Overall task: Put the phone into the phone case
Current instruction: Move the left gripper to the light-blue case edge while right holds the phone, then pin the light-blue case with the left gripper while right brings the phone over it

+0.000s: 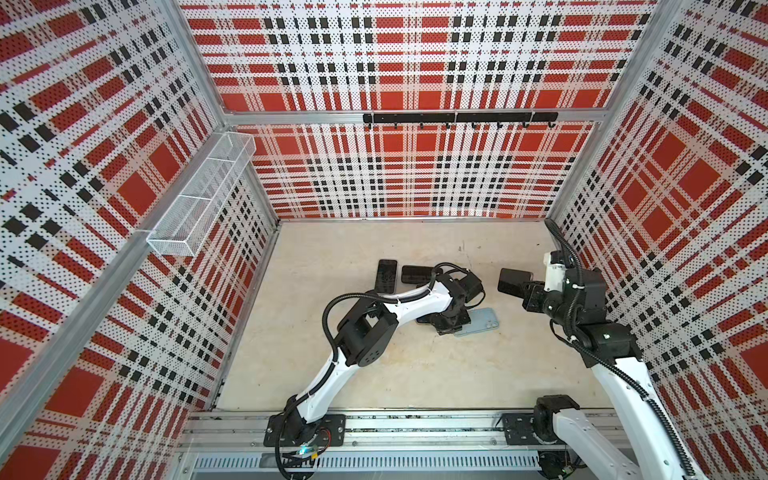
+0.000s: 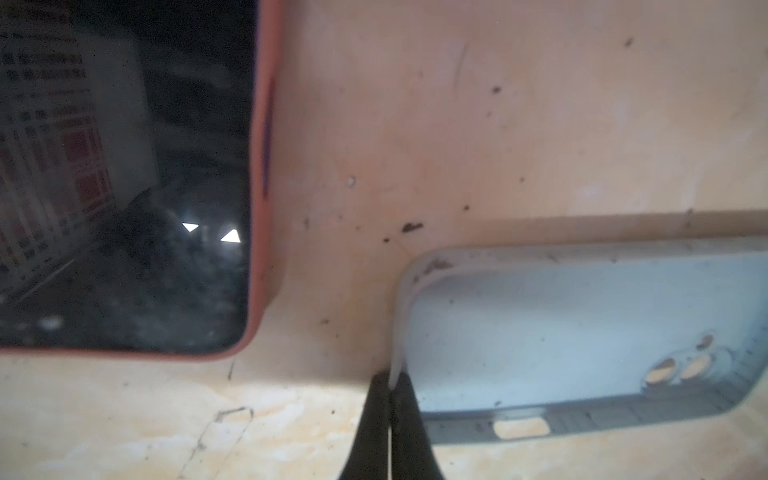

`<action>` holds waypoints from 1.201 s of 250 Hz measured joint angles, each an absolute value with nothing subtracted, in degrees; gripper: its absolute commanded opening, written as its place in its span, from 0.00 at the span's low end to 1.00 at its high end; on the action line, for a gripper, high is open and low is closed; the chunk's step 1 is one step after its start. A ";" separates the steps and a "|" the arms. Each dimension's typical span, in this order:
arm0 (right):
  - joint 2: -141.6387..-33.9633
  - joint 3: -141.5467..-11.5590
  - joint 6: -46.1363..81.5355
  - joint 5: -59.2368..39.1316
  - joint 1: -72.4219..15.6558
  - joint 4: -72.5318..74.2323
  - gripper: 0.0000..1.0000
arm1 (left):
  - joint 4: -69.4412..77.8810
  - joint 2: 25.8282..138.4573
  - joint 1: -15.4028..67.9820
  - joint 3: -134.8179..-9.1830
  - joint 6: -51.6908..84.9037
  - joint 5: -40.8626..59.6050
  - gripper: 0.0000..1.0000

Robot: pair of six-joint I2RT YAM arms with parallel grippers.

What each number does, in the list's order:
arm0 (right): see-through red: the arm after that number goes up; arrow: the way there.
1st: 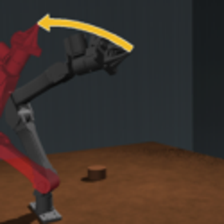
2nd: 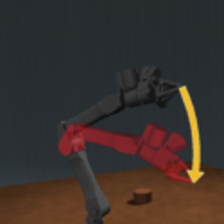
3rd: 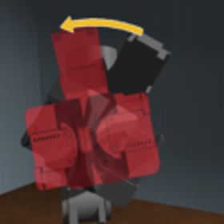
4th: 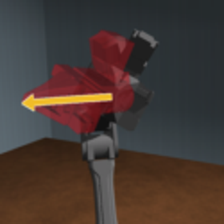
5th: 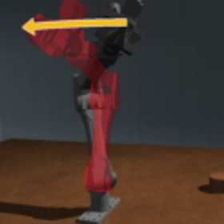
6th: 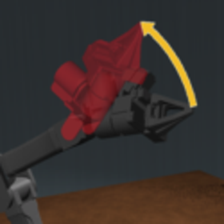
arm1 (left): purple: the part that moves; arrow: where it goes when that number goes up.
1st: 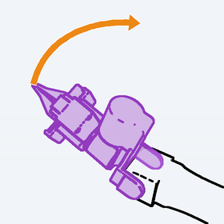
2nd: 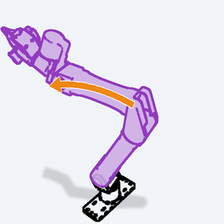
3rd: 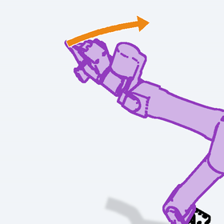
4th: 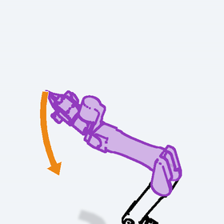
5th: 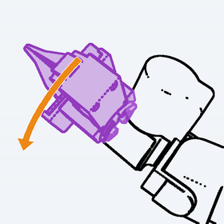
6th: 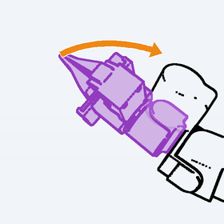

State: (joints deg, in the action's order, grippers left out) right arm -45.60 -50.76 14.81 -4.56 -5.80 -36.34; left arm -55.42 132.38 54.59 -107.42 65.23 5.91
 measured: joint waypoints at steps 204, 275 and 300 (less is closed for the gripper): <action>-42.35 -44.58 23.81 -28.08 -6.66 -28.21 0.00 | -51.72 100.57 51.13 -59.83 52.69 5.98 0.00; -43.11 -35.94 31.03 -28.23 -15.40 -23.03 0.00 | -47.27 100.09 45.67 -59.37 52.10 7.25 0.03; -44.01 -33.17 33.74 -28.01 -18.09 -20.53 0.00 | -45.69 100.12 44.42 -59.37 51.27 7.18 0.25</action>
State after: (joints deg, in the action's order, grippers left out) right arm -44.01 -33.17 33.74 -28.01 -18.09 -20.53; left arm -45.69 100.12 44.42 -59.37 51.27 7.18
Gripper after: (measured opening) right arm 0.116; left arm 0.121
